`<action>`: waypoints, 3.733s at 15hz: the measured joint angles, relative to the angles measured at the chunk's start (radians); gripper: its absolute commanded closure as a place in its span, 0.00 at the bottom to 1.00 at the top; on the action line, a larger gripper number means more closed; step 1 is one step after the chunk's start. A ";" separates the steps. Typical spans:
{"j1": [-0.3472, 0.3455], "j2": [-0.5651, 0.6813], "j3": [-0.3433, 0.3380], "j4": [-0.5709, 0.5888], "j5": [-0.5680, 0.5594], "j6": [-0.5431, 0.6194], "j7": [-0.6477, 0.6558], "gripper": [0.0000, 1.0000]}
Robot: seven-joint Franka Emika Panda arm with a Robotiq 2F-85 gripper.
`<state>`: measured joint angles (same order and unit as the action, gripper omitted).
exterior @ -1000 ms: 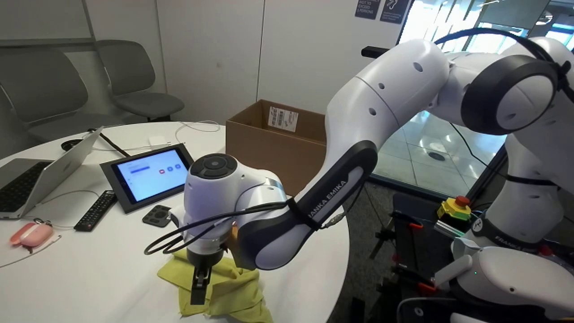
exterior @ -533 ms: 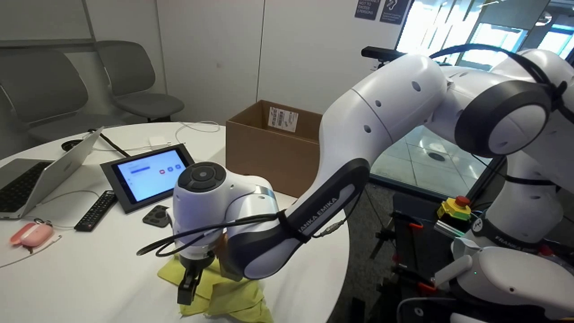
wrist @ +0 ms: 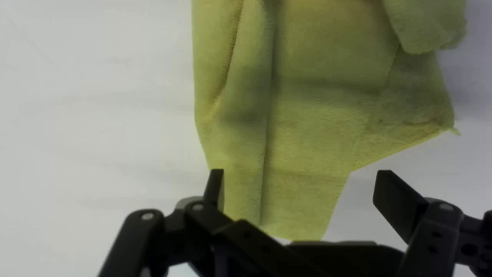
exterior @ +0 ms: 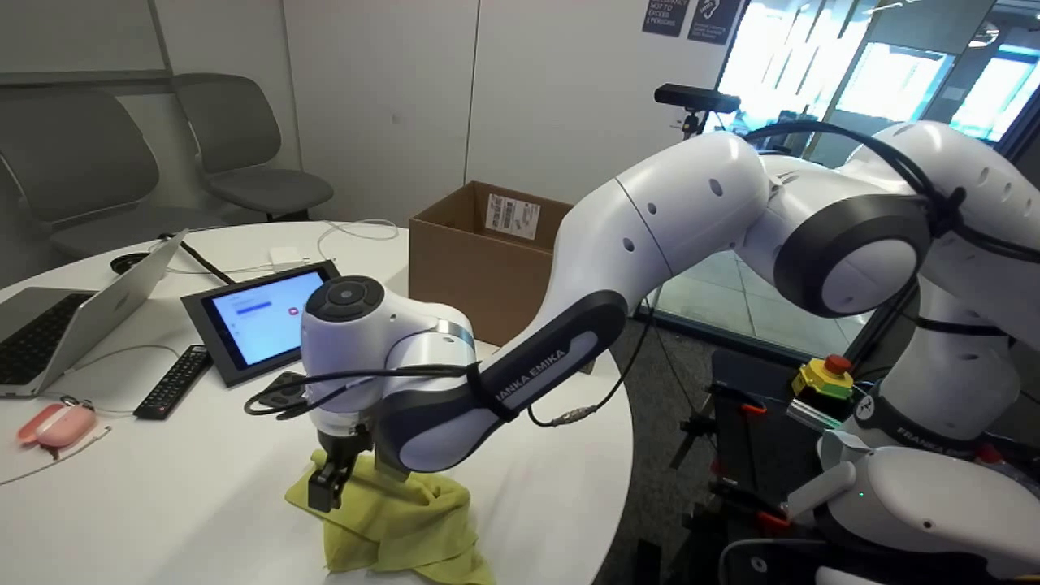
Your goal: Put the marker on the green towel, then wrap the marker in the towel and put it in the box
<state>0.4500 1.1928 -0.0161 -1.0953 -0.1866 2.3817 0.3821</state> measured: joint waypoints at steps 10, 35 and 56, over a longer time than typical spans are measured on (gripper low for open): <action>-0.055 0.161 0.005 0.275 0.017 -0.124 0.021 0.30; -0.124 0.290 -0.024 0.463 0.063 -0.195 0.142 0.97; -0.123 0.286 -0.043 0.452 0.039 0.087 0.325 0.98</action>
<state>0.3269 1.4793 -0.0588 -0.6432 -0.1479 2.4684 0.7073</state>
